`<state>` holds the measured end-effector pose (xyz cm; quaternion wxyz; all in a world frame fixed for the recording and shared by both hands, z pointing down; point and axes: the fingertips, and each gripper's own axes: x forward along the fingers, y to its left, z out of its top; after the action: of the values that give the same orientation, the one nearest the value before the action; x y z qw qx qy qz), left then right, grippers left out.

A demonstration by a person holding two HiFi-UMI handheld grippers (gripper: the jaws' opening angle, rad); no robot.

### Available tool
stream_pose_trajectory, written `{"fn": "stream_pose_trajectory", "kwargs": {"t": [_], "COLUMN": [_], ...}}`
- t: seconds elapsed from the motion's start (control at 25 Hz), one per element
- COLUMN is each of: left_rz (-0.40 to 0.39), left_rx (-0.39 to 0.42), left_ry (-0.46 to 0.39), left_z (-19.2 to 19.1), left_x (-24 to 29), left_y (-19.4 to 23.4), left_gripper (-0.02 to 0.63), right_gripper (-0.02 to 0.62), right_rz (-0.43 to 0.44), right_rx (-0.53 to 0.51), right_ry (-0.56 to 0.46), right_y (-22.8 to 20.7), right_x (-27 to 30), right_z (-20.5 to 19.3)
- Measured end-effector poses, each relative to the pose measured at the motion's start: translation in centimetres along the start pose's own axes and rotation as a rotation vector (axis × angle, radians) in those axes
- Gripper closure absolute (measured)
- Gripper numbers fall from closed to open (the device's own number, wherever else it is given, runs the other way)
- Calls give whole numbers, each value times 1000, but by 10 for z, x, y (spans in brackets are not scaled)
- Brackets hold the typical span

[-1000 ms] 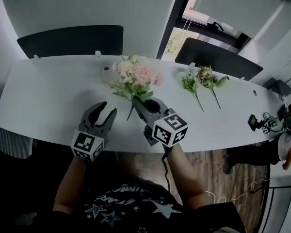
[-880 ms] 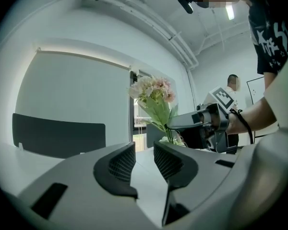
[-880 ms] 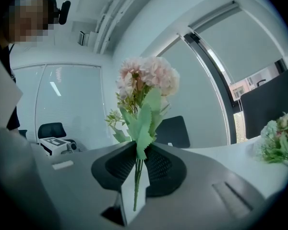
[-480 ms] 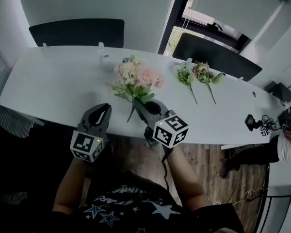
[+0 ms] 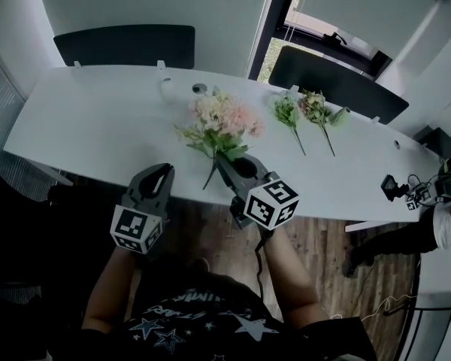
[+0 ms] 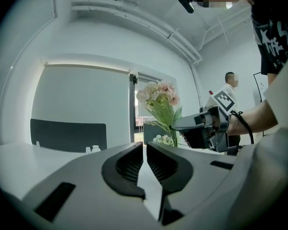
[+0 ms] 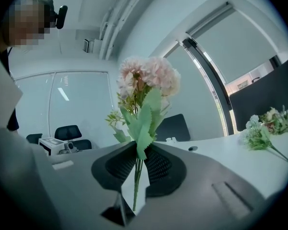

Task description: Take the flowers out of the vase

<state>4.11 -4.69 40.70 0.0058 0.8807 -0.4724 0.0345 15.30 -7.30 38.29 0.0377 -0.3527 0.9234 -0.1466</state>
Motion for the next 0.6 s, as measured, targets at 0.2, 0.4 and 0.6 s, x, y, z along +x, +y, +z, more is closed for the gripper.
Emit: {"fn": "stream_pose_trajectory", "kwargs": {"t": [0.2,0.4,0.6], "left_rz": [2,17,6], "left_rx": [-5,-24,-40], "left_ry": [-16,-14,-10], "left_z": [1,-6,-1], "left_x": [-8,-21,-41], "left_y": [3,14,17], "left_gripper": [578,578,578], "right_gripper": [546,546,546], "right_rz": [-3,-10,-30], "right_rx": [-8,-9,-17], "right_ry": [10,9,20], "right_y": [5,18,36], "right_x": [2,6,4], "right_z": [-11,-16,-14]}}
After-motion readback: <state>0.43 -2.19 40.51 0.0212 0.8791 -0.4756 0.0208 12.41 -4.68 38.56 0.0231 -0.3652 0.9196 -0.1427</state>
